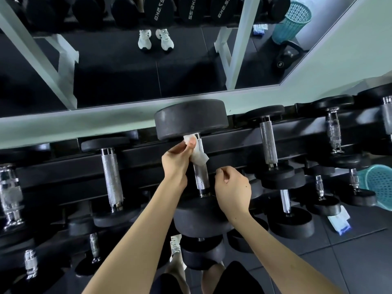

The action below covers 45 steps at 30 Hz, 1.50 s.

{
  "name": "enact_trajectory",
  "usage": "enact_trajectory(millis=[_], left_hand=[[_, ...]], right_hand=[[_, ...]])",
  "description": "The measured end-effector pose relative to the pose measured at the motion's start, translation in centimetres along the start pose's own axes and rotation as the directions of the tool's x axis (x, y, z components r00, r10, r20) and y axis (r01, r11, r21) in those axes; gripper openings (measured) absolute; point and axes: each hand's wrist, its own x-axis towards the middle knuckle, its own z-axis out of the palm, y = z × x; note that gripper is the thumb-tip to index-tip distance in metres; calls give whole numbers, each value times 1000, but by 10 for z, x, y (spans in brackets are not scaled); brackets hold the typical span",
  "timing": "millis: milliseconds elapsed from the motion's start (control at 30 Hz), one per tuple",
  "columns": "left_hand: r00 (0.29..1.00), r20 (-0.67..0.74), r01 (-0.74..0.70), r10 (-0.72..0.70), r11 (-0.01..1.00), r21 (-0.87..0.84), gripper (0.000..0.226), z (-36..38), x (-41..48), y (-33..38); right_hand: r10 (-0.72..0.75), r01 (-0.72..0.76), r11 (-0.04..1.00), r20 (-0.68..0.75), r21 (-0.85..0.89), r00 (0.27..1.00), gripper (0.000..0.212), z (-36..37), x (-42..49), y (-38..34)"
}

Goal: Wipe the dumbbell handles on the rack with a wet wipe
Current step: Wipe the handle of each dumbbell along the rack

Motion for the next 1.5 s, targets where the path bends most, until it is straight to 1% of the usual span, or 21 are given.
enact_trajectory(millis=[100, 200, 233, 300, 400, 467, 533, 633, 700, 833, 900, 933, 967, 1067, 1100, 1267, 1333, 1367, 1433, 1467, 1500], left_hand=[[999, -3, -53, 54, 981, 184, 15, -11, -6, -8], [993, 59, -113, 98, 924, 365, 17, -17, -5, -12], [993, 80, -113, 89, 921, 372, 14, -18, -3, -10], [989, 141, -89, 49, 952, 292, 12, -18, -2, -4], [966, 252, 16, -57, 987, 159, 23, -22, 2, -5], [952, 290, 39, -103, 975, 219, 21, -26, 5, -10], [952, 290, -19, -93, 933, 360, 23, -31, 7, -16], [933, 360, -205, -8, 811, 548, 39, -40, 4, -31], [912, 410, -311, 16, 677, 667, 40, -42, -1, -37], [920, 373, -391, 122, 350, 851, 43, -34, -17, -32], [920, 358, -391, 162, 287, 874, 42, -28, -25, -32], [927, 333, -371, 170, 317, 873, 42, -27, -26, -34], [938, 301, -346, 174, 385, 856, 42, -26, -24, -35], [977, 184, -210, 110, 671, 712, 34, -26, -17, -36], [983, 169, -164, 69, 741, 652, 30, -27, -15, -35], [966, 244, -30, -90, 893, 449, 22, -32, -7, -24], [952, 297, -73, -72, 890, 450, 22, -32, -10, -24], [952, 304, -145, -28, 835, 530, 25, -32, -11, -26], [952, 294, -285, 81, 582, 762, 33, -30, -14, -30], [948, 294, -317, 122, 447, 836, 37, -28, -19, -30], [942, 302, -335, 147, 355, 873, 39, -27, -24, -31]], right_hand=[[-10, 10, 1000, 4, -5, 1000, 21, 0, -1, -1], [-7, 7, 1000, 2, -13, 1000, 21, -1, -1, -1], [-7, 7, 1000, 3, -9, 1000, 21, -2, -2, -1], [-6, 6, 1000, 1, 13, 1000, 20, -3, -2, 0], [-13, 14, 999, -13, 52, 1000, 20, -1, -2, 1], [-17, 18, 998, -20, 58, 1000, 20, -1, -2, 1], [-17, 18, 998, -21, 56, 1000, 21, -2, -2, 1], [-17, 18, 998, -18, 57, 1000, 20, -3, -3, 0], [-18, 19, 998, -18, 56, 1000, 21, -3, -3, 1], [-17, 19, 998, -31, 63, 999, 21, -2, -2, 2], [-8, 9, 997, -21, 78, 1000, 21, -2, -2, 3], [0, 2, 996, -15, 86, 1000, 21, -2, -2, 3], [6, -5, 996, -14, 91, 1000, 21, -2, -2, 4], [27, -24, 993, -19, 116, 999, 21, -1, -1, 5], [37, -34, 991, -20, 131, 999, 21, -1, -1, 6], [66, -58, 974, -33, 218, 997, 21, -3, -1, 7], [130, -101, 928, -60, 359, 990, 19, -4, -1, 8], [176, -122, 881, -76, 456, 982, 19, -4, -2, 8], [269, -140, 764, -114, 630, 956, 19, -5, -2, 8], [309, -145, 717, -125, 682, 943, 19, -5, -2, 9], [340, -152, 686, -128, 712, 932, 20, -6, -2, 9]])
